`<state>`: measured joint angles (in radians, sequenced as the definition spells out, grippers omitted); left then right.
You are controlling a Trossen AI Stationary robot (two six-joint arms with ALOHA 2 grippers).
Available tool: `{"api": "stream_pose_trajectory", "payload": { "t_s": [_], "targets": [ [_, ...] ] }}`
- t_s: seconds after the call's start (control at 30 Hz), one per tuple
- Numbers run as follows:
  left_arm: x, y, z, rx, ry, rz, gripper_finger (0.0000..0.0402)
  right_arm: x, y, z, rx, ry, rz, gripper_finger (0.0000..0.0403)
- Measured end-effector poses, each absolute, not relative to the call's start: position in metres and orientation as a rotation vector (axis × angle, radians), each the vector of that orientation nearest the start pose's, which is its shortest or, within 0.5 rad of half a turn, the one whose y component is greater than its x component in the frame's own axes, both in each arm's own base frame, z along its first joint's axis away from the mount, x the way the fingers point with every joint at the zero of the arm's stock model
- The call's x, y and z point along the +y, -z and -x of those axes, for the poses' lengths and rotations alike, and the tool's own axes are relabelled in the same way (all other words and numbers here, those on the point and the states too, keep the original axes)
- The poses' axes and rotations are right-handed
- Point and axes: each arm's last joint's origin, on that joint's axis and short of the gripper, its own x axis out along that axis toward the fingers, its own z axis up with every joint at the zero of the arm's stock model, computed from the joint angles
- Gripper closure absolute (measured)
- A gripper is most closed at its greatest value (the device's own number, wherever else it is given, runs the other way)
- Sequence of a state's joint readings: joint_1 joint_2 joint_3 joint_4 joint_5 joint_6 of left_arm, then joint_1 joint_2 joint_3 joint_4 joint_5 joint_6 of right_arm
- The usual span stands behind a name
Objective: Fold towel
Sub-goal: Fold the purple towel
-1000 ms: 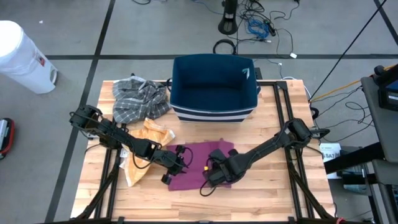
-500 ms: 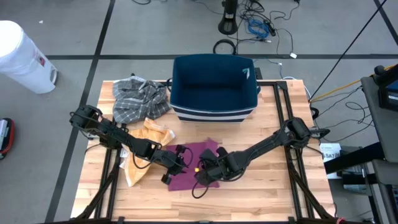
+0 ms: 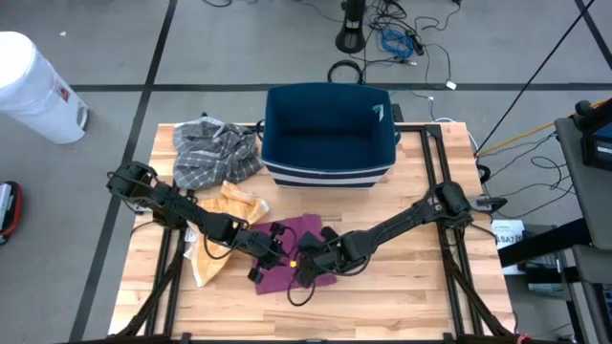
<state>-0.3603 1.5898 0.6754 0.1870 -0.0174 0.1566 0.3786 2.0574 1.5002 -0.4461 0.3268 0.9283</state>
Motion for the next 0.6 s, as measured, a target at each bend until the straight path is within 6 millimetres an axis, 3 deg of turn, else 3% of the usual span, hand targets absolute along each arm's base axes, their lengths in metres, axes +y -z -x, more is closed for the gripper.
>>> {"api": "stream_pose_trajectory", "payload": {
  "t_s": [0.17,0.33,0.47,0.6],
  "targets": [
    [-0.103,-0.145,-0.275,0.699,0.381,-0.279,0.0286,0.158,-0.156,-0.418,0.882,0.295,-0.522,0.0255],
    [-0.103,-0.144,-0.274,0.715,0.38,-0.279,0.0286,0.16,-0.159,-0.417,0.87,0.289,-0.504,0.0181],
    [-0.102,-0.144,-0.274,0.714,0.378,-0.277,0.0286,0.162,-0.173,-0.41,0.831,0.34,-0.465,0.0167],
    [-0.101,-0.144,-0.275,0.716,0.371,-0.27,0.0286,0.157,-0.171,-0.399,0.914,0.426,-0.444,0.0179]
  ]
}}
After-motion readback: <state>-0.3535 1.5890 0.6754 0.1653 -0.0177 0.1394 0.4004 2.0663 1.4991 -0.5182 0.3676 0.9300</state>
